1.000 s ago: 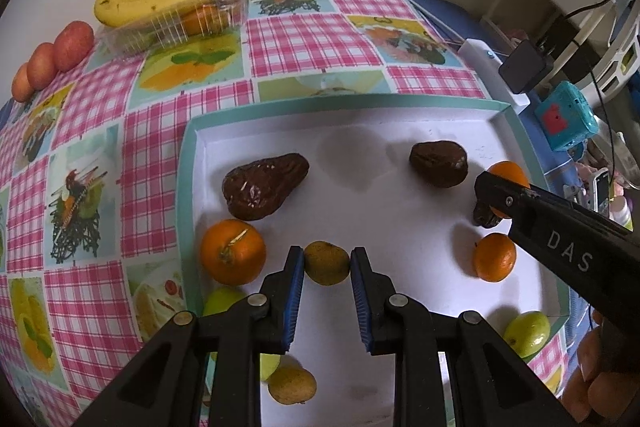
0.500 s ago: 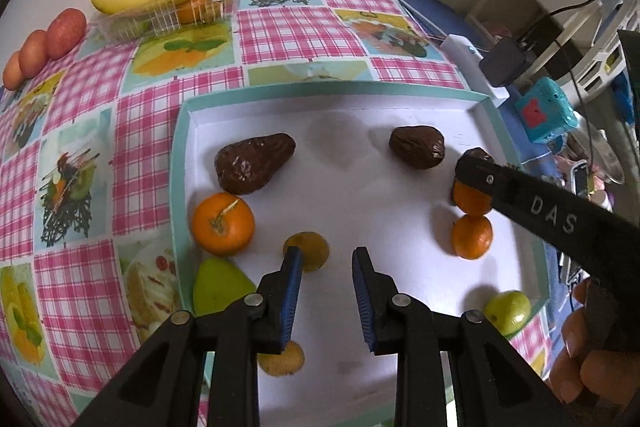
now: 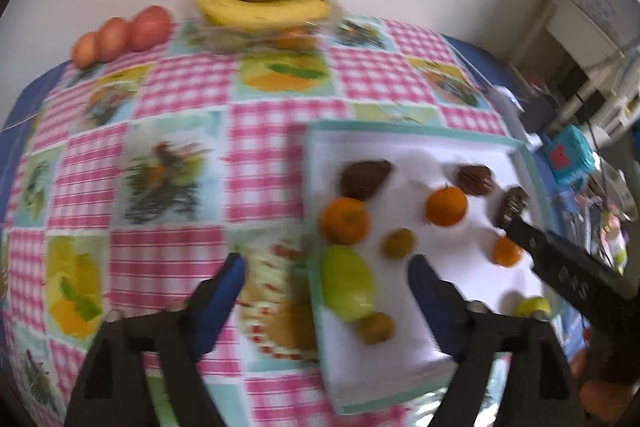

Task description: Organize fruits

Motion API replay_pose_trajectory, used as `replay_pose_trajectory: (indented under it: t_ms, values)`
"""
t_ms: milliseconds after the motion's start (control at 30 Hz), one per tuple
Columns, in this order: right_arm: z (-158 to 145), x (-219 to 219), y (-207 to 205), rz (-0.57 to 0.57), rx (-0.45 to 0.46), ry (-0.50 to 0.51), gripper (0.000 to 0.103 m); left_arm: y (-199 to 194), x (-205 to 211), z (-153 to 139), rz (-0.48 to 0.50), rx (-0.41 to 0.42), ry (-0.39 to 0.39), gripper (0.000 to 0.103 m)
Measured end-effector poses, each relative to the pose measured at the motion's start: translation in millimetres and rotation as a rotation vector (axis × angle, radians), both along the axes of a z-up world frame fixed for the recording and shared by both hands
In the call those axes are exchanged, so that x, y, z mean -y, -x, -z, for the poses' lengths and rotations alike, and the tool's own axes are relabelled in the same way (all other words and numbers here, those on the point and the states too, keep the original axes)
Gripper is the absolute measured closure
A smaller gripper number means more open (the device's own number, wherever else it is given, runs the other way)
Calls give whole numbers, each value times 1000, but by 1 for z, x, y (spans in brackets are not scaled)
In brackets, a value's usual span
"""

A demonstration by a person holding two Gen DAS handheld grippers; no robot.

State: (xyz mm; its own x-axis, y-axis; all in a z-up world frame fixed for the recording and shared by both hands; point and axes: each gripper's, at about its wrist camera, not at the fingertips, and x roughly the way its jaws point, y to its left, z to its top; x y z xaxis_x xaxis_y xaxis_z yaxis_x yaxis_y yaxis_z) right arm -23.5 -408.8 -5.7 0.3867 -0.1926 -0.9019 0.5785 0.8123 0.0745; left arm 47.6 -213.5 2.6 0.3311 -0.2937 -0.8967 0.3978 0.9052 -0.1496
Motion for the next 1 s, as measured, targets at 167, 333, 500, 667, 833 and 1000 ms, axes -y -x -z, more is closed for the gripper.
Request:
replay_pose_trajectory:
  t_ms: [167, 333, 500, 667, 833, 1000]
  values:
    - [3, -27, 4, -36, 1, 2, 36, -8, -40, -4, -100, 82, -53, 0]
    - [3, -52, 9, -79, 50, -15, 13, -4, -80, -8, -147, 126, -95, 0]
    - [-5, -74, 19, -104, 118, -7, 12, 7, -104, -18, -177, 170, -134, 0]
    - [-11, -96, 28, -146, 137, -4, 12, 24, -123, -34, -225, 238, -193, 0]
    - [-13, -112, 39, -175, 134, -8, 12, 40, -138, -35, -287, 240, -281, 0]
    - [-15, -122, 50, -182, 120, 13, 12, 52, -147, -36, -271, 272, -334, 0]
